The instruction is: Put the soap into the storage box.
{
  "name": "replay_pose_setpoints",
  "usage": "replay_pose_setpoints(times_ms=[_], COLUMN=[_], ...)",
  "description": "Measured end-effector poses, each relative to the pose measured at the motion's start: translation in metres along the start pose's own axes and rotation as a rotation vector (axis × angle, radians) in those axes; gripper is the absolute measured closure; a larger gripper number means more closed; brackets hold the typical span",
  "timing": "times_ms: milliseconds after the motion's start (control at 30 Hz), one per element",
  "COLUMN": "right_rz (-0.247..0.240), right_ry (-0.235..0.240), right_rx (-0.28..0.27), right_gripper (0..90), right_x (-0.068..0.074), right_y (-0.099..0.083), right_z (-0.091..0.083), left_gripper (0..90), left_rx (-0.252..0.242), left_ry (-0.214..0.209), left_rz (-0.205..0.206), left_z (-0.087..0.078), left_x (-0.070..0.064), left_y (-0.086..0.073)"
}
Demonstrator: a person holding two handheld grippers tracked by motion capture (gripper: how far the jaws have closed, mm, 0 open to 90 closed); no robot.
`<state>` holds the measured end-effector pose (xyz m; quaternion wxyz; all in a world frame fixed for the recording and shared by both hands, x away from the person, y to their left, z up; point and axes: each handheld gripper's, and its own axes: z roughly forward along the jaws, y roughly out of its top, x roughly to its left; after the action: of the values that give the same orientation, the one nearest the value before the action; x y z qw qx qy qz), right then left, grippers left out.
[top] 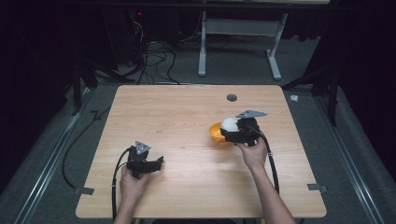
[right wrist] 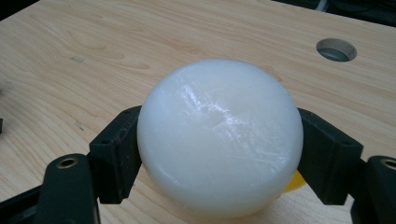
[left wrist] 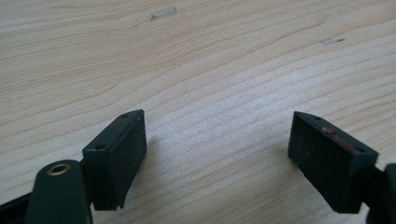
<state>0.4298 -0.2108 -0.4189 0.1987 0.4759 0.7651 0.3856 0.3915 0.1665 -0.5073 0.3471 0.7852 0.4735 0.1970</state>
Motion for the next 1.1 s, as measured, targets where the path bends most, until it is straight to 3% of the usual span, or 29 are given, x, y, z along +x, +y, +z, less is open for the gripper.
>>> replay_pose_setpoints(times_ms=[1100], right_rz=[0.024], right_ry=[-0.019], right_rx=[0.070], right_gripper=[24.7], right_x=[-0.008], right_y=[-0.002], right_z=[0.036], left_gripper=[20.1], left_rx=[0.000], left_ry=[-0.001], left_rz=[0.001], left_z=[0.000], left_x=[0.000], left_y=[0.000])
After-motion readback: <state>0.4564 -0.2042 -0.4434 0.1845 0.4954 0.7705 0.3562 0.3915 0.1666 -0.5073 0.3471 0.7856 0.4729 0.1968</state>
